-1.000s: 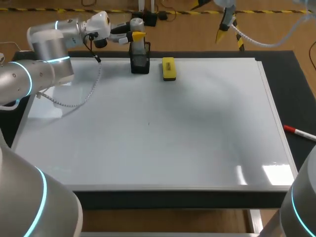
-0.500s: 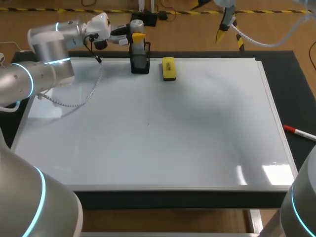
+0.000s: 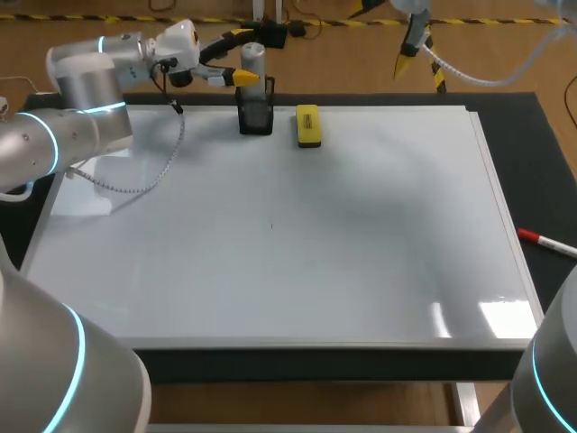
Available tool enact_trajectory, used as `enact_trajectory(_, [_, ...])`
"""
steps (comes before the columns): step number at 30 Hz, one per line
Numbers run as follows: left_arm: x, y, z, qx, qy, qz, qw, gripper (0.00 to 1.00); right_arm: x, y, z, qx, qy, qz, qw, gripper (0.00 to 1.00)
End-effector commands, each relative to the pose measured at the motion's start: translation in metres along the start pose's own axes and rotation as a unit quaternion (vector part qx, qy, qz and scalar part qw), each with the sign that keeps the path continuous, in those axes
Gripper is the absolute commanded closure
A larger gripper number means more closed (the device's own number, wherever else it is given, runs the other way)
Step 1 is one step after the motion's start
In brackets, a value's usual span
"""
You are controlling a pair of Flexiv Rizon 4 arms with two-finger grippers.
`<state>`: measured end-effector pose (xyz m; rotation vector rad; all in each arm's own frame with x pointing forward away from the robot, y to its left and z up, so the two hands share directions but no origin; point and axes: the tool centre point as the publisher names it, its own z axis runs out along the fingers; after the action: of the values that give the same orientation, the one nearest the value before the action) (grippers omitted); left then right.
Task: Pick up the inspection probe, press it on each red-marked spot on the whiteboard one by one, put down the probe, pick up the eraser, and wipe off all the red marks.
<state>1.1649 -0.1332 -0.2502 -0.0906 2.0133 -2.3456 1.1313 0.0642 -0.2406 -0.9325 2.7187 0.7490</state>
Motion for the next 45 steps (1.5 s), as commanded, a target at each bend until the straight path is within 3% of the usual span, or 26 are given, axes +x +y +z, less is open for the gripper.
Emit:
enact_trajectory(1, [0.017, -0.019, -0.011, -0.029, -0.029, 0.006, 0.999, 0.0, 0.0, 0.0, -0.001, 0.002, 0.002, -0.001, 1.0, 0.0])
enact_trajectory(14, [0.037, -0.04, -0.046, -0.101, -0.094, 0.035, 0.99, 0.0, 0.0, 0.0, -0.001, 0.002, 0.002, -0.001, 1.0, 0.0])
enact_trajectory(18, [0.045, -0.045, -0.058, -0.14, -0.127, 0.048, 0.981, 0.0, 0.0, 0.0, -0.001, 0.002, 0.002, -0.001, 1.0, 0.0])
enact_trajectory(28, [0.068, -0.061, -0.078, -0.245, -0.193, 0.078, 0.947, 0.0, 0.0, 0.0, -0.001, 0.002, 0.002, -0.001, 1.0, 0.0])
enact_trajectory(38, [0.091, -0.072, -0.101, -0.289, -0.246, 0.098, 0.92, 0.0, 0.0, 0.0, -0.001, 0.002, 0.002, -0.001, 1.0, 0.0])
enact_trajectory(45, [0.106, -0.083, -0.117, -0.301, -0.267, 0.112, 0.908, 0.0, 0.0, 0.0, -0.001, 0.002, 0.002, -0.001, 1.0, 0.0])
